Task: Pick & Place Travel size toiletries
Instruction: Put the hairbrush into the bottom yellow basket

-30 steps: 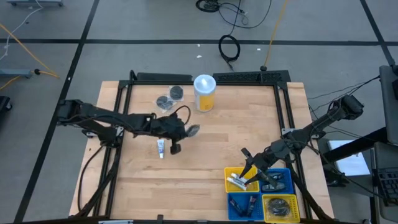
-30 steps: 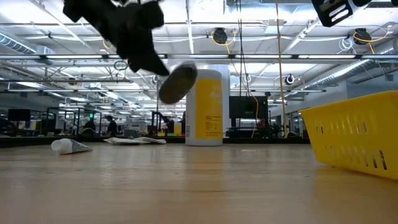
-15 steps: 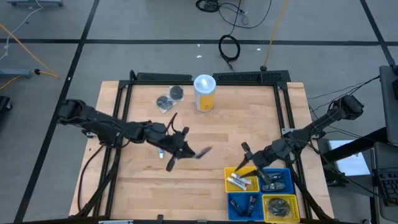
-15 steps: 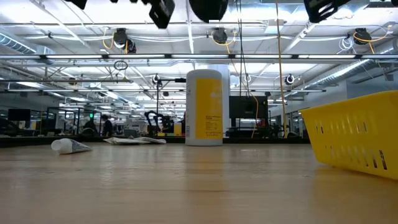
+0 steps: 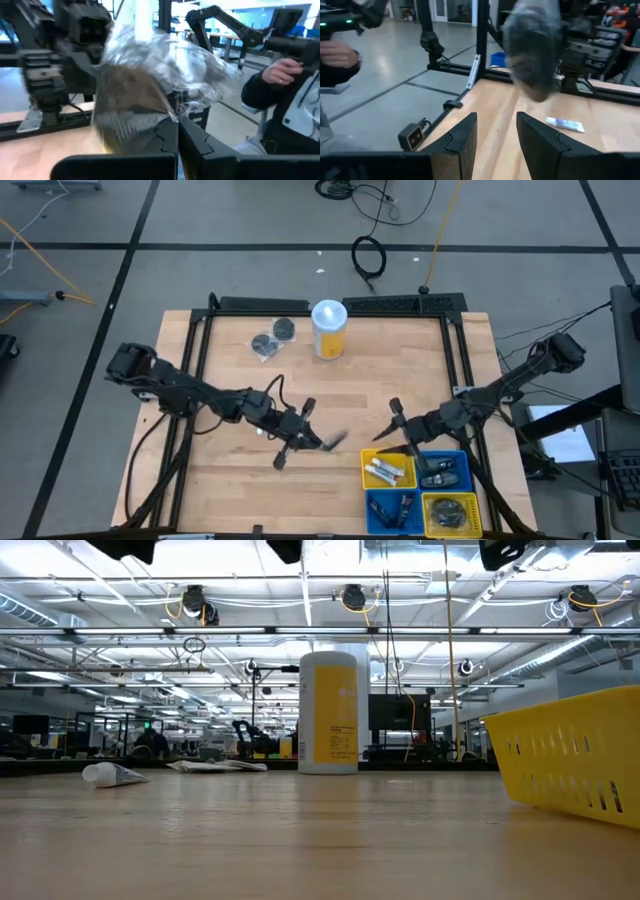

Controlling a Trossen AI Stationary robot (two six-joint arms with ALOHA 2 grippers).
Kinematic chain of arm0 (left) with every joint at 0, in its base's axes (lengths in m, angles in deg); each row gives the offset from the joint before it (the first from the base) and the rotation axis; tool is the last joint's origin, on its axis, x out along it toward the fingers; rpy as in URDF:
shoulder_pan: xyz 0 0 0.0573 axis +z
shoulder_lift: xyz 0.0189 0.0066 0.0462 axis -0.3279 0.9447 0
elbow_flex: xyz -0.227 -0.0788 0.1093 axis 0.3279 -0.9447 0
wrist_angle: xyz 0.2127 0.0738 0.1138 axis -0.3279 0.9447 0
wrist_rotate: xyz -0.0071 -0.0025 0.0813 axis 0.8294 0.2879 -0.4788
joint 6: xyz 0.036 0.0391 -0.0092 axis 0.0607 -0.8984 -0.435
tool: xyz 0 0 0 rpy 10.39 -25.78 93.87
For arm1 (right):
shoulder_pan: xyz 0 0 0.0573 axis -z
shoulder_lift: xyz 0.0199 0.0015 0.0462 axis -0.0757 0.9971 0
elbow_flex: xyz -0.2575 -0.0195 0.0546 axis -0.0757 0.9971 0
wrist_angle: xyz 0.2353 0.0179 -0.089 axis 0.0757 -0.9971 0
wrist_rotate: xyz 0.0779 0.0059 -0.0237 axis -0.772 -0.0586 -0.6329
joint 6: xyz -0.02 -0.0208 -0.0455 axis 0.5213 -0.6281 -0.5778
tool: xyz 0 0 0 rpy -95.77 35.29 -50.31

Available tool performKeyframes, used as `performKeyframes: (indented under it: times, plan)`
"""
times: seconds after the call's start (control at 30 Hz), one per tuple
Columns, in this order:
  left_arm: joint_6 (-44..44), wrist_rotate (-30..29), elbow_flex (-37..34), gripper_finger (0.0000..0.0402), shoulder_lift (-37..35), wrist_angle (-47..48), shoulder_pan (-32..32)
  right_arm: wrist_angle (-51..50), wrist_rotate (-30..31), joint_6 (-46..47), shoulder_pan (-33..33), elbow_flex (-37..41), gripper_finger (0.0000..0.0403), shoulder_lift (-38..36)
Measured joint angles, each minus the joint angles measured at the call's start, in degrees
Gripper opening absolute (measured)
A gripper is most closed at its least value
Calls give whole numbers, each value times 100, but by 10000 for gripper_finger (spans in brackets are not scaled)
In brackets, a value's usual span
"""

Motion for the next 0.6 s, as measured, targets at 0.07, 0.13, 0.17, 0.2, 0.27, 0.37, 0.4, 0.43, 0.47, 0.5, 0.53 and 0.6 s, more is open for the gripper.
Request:
performKeyframes:
  times: [0.07,0.13,0.17,0.2,0.27,0.37,0.4,0.43,0.47,0.5,0.53,0.6]
  plan:
    - [-14,85,-5,0,170,-262,-2,-22,-7,16,71,0,130,7]
    - [-19,209,37,0,327,-459,-4,-48,-9,25,146,0,130,32]
    - [-27,256,76,0,388,-491,-4,-76,-19,25,185,2,130,35]
    - [-33,288,159,0,478,-514,-4,-87,-20,25,228,2,130,35]
    - [-62,309,323,0,622,-526,-4,-98,-20,27,305,2,130,35]
    - [-176,415,686,0,921,-440,-4,-108,-29,29,373,1,130,35]
    - [-218,465,797,0,1006,-377,-1,-106,-29,29,378,2,130,35]
    - [-258,532,932,0,1102,-282,0,-99,-34,29,385,0,130,35]
    - [-295,585,1096,0,1217,-200,6,-112,-47,29,393,0,130,35]
    - [-331,587,1231,0,1294,-85,12,-126,-63,29,394,0,130,35]
    - [-348,600,1340,0,1350,120,17,-122,-159,34,396,0,130,35]
    - [-388,610,1619,0,1504,385,35,-106,-407,90,398,0,130,35]
